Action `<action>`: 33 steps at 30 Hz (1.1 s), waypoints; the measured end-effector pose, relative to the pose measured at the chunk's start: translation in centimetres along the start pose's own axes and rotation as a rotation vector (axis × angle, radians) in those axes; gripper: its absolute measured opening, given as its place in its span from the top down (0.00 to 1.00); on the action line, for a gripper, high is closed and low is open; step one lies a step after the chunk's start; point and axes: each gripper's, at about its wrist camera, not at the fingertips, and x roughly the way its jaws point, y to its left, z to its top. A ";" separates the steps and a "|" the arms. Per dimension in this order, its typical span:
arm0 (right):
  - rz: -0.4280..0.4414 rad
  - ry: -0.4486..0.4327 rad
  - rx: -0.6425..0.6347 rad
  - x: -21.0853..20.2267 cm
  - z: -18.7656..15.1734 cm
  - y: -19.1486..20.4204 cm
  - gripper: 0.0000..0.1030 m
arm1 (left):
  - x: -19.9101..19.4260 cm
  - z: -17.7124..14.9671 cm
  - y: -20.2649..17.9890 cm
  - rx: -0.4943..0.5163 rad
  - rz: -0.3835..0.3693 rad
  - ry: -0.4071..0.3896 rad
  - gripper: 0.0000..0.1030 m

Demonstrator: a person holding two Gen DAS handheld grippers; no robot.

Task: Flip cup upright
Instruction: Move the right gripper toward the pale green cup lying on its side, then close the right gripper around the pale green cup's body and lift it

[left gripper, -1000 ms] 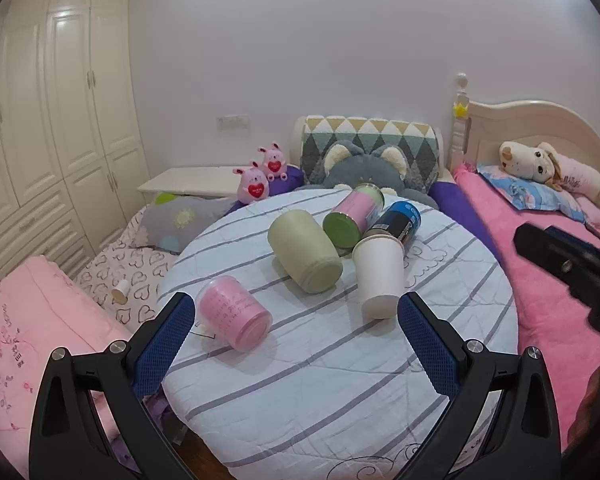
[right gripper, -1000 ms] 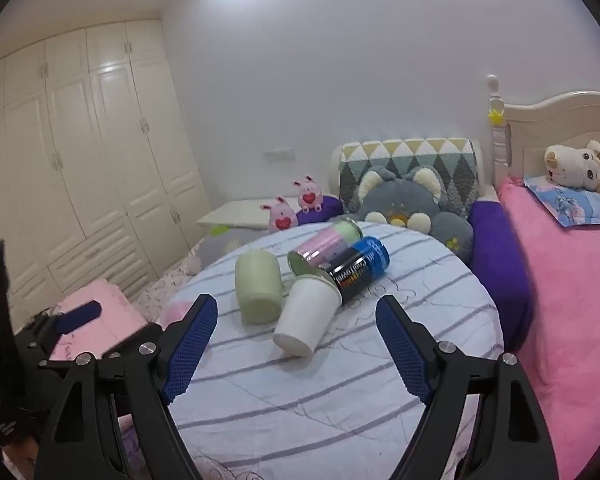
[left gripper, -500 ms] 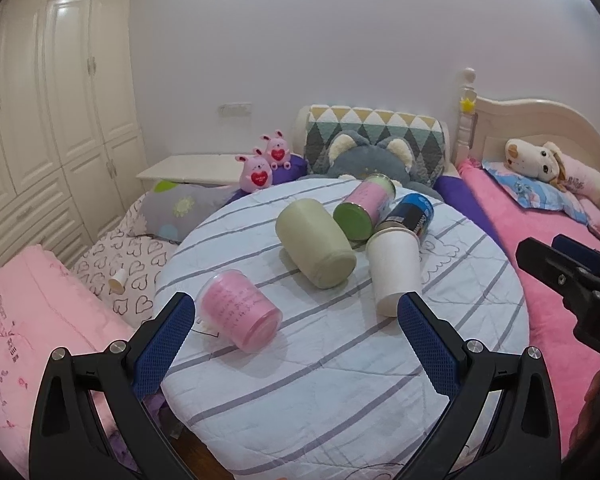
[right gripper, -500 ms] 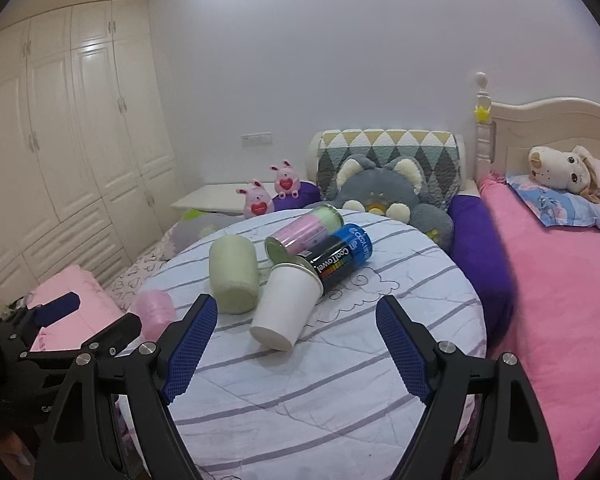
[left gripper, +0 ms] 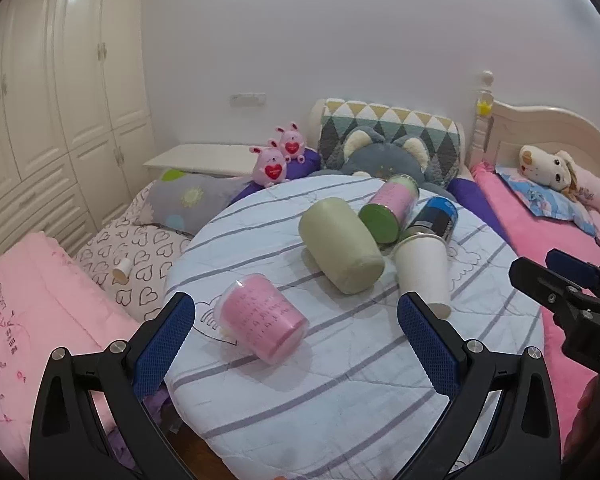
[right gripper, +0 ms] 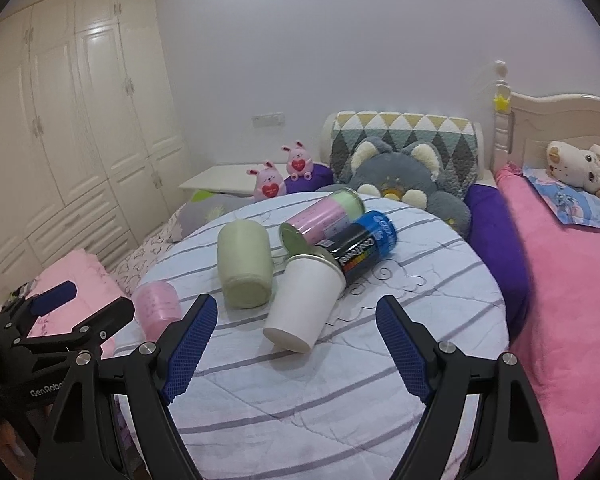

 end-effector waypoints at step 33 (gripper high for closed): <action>0.026 0.343 -0.189 17.9 2.7 7.7 0.19 | 9.5 3.4 8.8 -0.097 0.056 0.083 0.01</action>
